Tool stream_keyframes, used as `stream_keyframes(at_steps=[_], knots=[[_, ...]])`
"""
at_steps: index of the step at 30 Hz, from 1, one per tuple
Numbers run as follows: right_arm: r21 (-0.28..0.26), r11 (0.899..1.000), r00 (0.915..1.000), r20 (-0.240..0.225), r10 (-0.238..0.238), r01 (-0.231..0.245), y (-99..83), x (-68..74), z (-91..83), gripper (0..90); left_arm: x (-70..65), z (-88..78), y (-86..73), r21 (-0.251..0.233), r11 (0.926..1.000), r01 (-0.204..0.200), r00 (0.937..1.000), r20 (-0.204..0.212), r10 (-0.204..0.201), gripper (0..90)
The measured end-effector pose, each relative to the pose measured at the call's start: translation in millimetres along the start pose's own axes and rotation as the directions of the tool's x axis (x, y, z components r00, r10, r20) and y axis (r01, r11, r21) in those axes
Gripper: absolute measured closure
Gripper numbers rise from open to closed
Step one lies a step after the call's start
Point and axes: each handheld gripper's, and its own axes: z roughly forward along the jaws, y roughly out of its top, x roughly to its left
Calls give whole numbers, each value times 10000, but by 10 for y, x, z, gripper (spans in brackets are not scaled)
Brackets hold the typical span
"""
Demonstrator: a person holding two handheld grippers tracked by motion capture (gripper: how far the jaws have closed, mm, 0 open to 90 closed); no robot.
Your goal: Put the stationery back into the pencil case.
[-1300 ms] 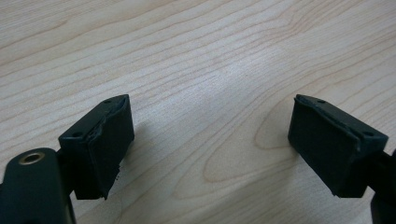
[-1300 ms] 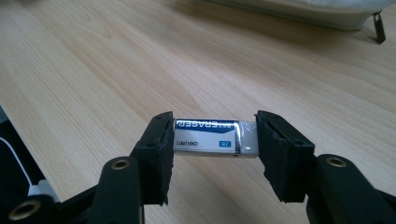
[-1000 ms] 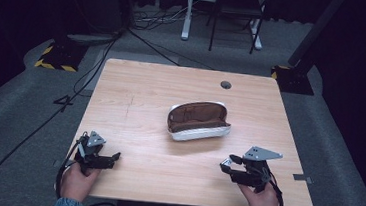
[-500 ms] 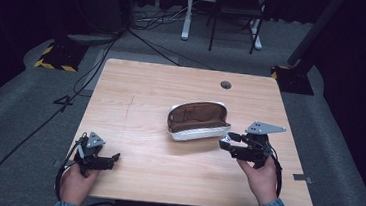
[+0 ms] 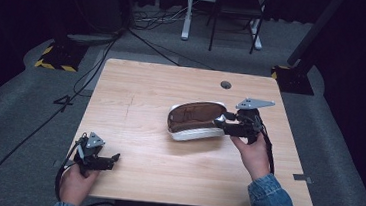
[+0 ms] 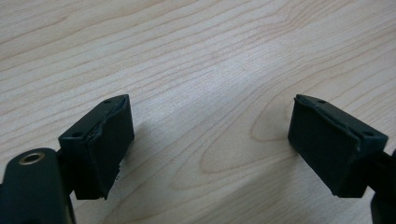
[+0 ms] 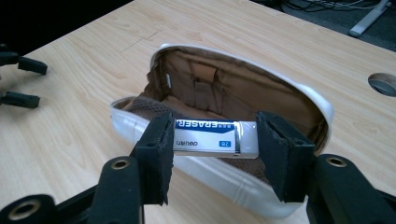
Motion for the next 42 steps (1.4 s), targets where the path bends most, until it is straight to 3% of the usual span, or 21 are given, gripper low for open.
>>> stream_keyframes(at_steps=[8, 14, 18, 31, 42], knots=[[188, 9995, 9997, 31, 246, -247, 173, -115, 194, 484, -2, 2, 1, 4, 10000, 56, 10000, -1, -56, 147], [244, 9952, 9951, -254, 951, -945, 237, -254, 390, 484, 0, 2, 2, 9, 10000, 20, 10000, 2, -20, 147], [309, 9940, 9942, -188, 1057, -1050, 256, -296, 508, 484, 4, 3, 6, 36, 10000, 7, 10000, 14, -7, 147], [1197, 9873, 9940, -177, 1076, -1048, 266, -194, 846, 484, 6, 3, 8, 31, 10000, -6, 10000, -8, 6, 147], [2191, 9658, 9900, 26, 1413, -1384, 181, -151, 1027, 483, 6, 4, 8, 32, 10000, -10, 10000, -12, 10, 147]])
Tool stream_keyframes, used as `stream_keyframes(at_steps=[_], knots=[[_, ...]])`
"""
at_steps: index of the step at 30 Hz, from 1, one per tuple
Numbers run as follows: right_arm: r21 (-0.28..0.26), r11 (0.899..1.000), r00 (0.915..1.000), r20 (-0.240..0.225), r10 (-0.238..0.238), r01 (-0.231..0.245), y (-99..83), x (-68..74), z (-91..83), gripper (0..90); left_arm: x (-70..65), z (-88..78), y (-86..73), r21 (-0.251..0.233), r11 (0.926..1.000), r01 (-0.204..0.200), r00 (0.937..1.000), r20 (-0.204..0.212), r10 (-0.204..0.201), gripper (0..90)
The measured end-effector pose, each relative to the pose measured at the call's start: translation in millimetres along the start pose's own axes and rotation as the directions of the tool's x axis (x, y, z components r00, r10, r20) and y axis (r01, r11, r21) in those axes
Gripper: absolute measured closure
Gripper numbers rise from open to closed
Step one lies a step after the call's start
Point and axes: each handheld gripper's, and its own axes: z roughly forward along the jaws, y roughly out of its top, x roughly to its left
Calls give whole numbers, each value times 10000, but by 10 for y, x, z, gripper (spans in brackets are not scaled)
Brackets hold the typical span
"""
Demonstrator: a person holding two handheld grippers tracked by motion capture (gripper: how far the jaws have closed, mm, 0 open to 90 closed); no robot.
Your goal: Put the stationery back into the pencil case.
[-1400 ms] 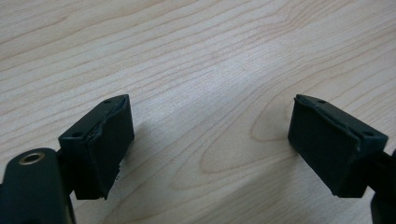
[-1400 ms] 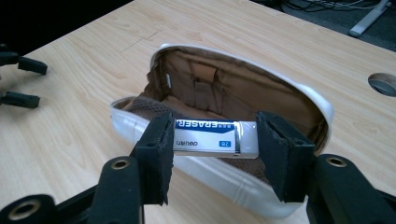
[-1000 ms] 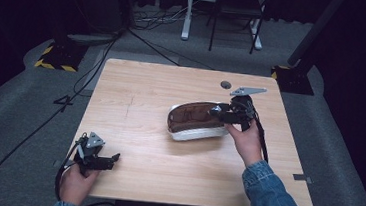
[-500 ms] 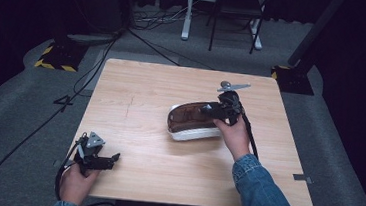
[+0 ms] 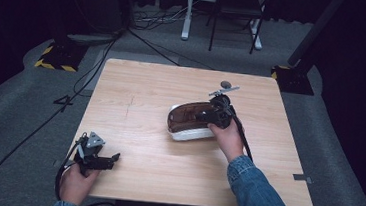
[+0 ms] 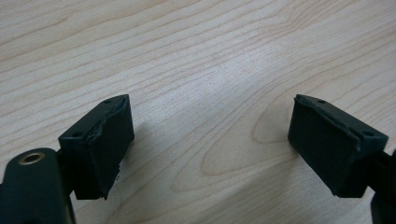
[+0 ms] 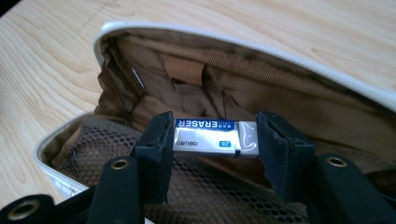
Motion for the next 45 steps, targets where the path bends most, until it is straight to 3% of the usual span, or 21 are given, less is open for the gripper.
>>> stream_keyframes(at_steps=[7, 14, 21, 30, 34, 39, 45], knots=[[348, 9994, 10000, 78, -24, 21, -23, 26, 83, 480, 0, 0, 0, -1, 10000, 3, 10000, 3, -3, 147], [-53, 9998, 9996, 229, -191, 192, -25, 45, 78, 395, 0, 0, 0, -2, 10000, -2, 10000, 0, 2, 147], [-156, 9998, 10000, -1, -83, 83, -47, 18, 42, 399, -1, 0, 0, -3, 10000, 3, 10000, 2, -3, 147], [-982, 9943, 9983, -382, -446, 407, -118, 25, -384, 411, -2, 0, -1, -7, 10000, 3, 10000, -5, -3, 147], [-1518, 9872, 9976, -405, -554, 486, -211, 12, -678, 411, -6, -5, -11, -33, 10000, 20, 10000, 19, -20, 147], [-1966, 9798, 9975, -521, -478, 367, -344, -27, -914, 409, -14, -17, -22, -4, 10000, 6, 10000, 22, -6, 147], [-2261, 9722, 9973, -271, -688, 609, -501, -68, -1105, 406, -17, -24, -28, 19, 10000, -9, 10000, 81, 9, 147]])
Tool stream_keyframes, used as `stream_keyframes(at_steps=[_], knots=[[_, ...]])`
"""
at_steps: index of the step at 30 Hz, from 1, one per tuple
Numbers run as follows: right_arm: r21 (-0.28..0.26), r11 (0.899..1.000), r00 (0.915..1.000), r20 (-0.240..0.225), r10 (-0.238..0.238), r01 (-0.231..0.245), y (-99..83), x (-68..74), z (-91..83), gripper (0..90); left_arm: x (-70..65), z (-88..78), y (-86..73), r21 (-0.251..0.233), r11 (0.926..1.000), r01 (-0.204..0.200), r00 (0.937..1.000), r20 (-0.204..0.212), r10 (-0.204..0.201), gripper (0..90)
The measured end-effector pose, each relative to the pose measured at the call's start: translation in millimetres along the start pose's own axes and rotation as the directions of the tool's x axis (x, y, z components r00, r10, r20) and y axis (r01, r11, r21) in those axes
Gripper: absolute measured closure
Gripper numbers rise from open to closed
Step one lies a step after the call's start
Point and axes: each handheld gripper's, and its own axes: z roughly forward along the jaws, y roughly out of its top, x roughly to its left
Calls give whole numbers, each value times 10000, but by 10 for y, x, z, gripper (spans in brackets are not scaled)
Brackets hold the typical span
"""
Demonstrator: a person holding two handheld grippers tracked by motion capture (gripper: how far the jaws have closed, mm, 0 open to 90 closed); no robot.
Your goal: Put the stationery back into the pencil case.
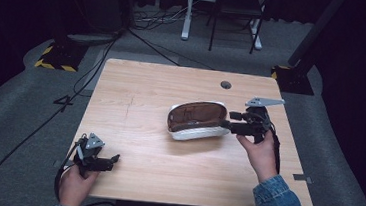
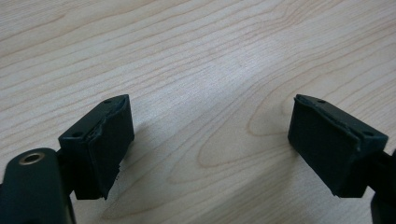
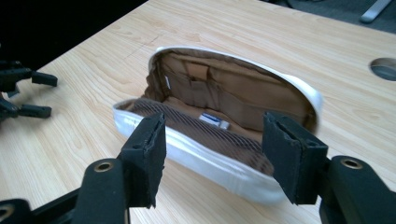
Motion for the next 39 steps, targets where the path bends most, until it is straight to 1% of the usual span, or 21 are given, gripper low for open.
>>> stream_keyframes(at_steps=[2, 4, 5, 7, 8, 9, 14, 16, 17, 21, 22, 25, 26, 27, 28, 31, 32, 34, 35, 36, 39], knots=[[-109, 9999, 10000, 95, -9, 11, -74, -14, -116, 398, -1, 1, 0, -6, 10000, 15, 10000, 6, -15, 147], [-198, 9998, 9999, 148, -50, 53, -107, -20, -157, 397, 1, 0, 1, 1, 10000, -15, 10000, -6, 15, 147], [-185, 9997, 9994, 318, -148, 154, -167, -27, -240, 387, 1, 0, 0, -1, 10000, -8, 10000, -6, 8, 147], [-197, 9995, 9988, 417, -246, 254, -196, -30, -277, 379, 1, 0, 1, 2, 10000, -8, 10000, -4, 8, 147], [-190, 9987, 9970, 615, -462, 475, -259, -40, -347, 367, 1, 0, 1, 0, 10000, -7, 10000, -2, 7, 146], [-197, 9986, 9965, 680, -482, 497, -293, -47, -380, 367, 0, 0, 0, -1, 10000, 5, 10000, 1, -5, 146], [-306, 9991, 9967, 775, -255, 279, -435, -93, -512, 366, 2, 0, 1, 4, 10000, -18, 10000, -3, 18, 146], [-414, 9989, 9958, 898, -162, 200, -550, -136, -602, 363, 0, 3, 3, 1, 10000, -6, 10000, 14, 6, 145], [-414, 9989, 9958, 898, -162, 200, -550, -136, -602, 363, 1, 5, 4, -17, 10000, -25, 10000, 7, 25, 145], [-492, 9987, 9951, 967, 191, -144, -749, -225, -725, 363, -2, 13, 9, -57, 10000, -8, 10000, -5, 8, 145], [-492, 9987, 9951, 967, 191, -144, -749, -225, -725, 363, -2, 13, 9, -57, 10000, -8, 10000, -5, 8, 145], [-486, 9986, 9942, 1045, 265, -215, -879, -268, -775, 362, 0, 14, 13, -42, 10000, -30, 10000, -16, 30, 146], [-460, 9989, 9931, 1165, 130, -77, -971, -291, -789, 362, 1, 14, 14, -38, 10000, -53, 10000, -38, 52, 145], [-460, 9989, 9931, 1165, 130, -77, -971, -291, -789, 362, 1, 14, 14, -38, 10000, -53, 10000, -38, 52, 145], [-443, 9989, 9919, 1248, 222, -168, -1066, -304, -793, 363, 3, 13, 14, -32, 10000, -83, 9999, -60, 83, 145], [-442, 9988, 9905, 1349, 264, -206, -1158, -328, -787, 366, 3, 13, 14, -32, 10000, -84, 9999, -61, 84, 145], [-487, 9984, 9890, 1440, 341, -273, -1248, -346, -772, 369, 3, 13, 14, -32, 10000, -81, 9999, -59, 81, 145], [-497, 9980, 9875, 1508, 463, -392, -1291, -351, -763, 371, 3, 13, 14, -33, 10000, -87, 9999, -63, 86, 145], [-542, 9972, 9853, 1602, 592, -511, -1379, -375, -737, 371, 3, 13, 14, -32, 10000, -83, 9999, -60, 83, 145], [-542, 9972, 9853, 1602, 592, -511, -1379, -375, -737, 371, 3, 13, 14, -32, 10000, -83, 9999, -60, 83, 145], [-627, 9951, 9810, 1736, 864, -766, -1521, -404, -679, 373, 3, 12, 14, -35, 10000, -84, 9999, -71, 84, 145]])
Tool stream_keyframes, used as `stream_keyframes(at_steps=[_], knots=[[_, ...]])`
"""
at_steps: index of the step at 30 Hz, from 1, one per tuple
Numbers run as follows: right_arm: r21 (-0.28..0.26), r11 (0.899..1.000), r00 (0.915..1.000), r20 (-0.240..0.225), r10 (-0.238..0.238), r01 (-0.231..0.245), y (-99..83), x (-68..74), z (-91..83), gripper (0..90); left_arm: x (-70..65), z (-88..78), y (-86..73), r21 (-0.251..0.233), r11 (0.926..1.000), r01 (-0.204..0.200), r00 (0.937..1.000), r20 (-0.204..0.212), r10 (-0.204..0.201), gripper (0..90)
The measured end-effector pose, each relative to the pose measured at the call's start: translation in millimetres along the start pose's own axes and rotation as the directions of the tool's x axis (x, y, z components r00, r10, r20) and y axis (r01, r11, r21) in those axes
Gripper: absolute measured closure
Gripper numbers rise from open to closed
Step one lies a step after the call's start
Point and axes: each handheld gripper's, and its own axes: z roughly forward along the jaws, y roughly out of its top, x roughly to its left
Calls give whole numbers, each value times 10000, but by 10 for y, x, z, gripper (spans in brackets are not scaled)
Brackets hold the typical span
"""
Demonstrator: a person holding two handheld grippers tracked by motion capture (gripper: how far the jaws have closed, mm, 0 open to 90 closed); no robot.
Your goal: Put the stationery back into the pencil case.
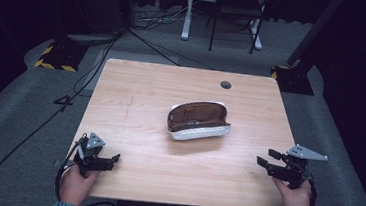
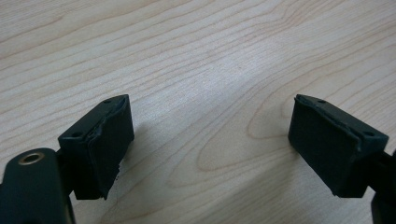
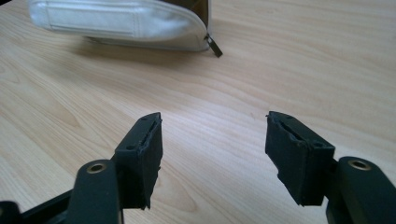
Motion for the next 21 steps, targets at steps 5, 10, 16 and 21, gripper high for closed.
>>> stream_keyframes(at_steps=[5, 10, 16, 21], knots=[[116, 9997, 9997, 149, 212, -214, -213, -47, 126, 375, 0, 1, 0, -2, 10000, 5, 10000, 15, -5, 145], [350, 9990, 9992, 316, 249, -260, -302, -80, 209, 375, 0, 0, 0, 0, 10000, 2, 10000, 11, -2, 146], [782, 9969, 9977, 658, -132, 80, -367, -91, 291, 359, 1, 0, 0, 1, 10000, -11, 10000, -6, 11, 145], [1185, 9899, 9923, 873, -884, 777, -408, -77, 380, 248, -3, 2, -1, -6, 10000, 44, 10000, 39, -44, 145]])
